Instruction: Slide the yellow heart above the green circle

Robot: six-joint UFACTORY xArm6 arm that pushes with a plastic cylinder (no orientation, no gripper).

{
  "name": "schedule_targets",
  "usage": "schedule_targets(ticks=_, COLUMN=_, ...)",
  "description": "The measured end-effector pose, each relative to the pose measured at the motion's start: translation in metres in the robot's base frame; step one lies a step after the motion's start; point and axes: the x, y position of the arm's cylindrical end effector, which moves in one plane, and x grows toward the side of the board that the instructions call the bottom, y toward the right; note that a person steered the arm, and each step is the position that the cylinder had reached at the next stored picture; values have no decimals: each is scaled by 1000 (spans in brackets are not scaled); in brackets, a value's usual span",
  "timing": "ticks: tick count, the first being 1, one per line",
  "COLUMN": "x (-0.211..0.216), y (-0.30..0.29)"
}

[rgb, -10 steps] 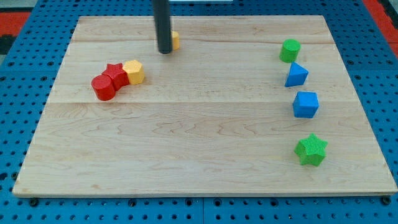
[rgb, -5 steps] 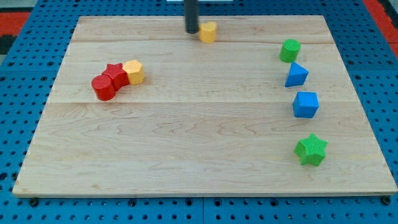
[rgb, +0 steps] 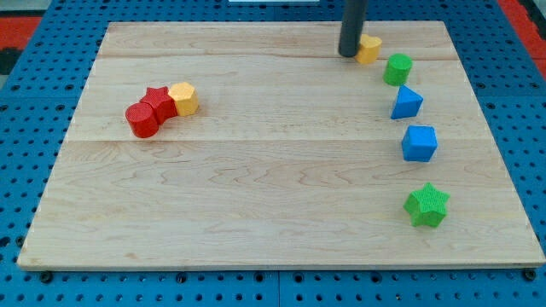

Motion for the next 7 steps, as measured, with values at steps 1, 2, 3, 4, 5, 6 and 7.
schedule_targets(ticks=1, x=-4, y=7)
schedule_targets(ticks=2, x=-6, y=29)
schedule_targets(ticks=3, x=-6, y=59)
schedule_targets(ticks=4, x=0, y=42)
schedule_targets(ticks=5, x=12, y=35)
schedule_targets(ticks=6, x=48, y=-5)
schedule_targets(ticks=7, x=89, y=-1)
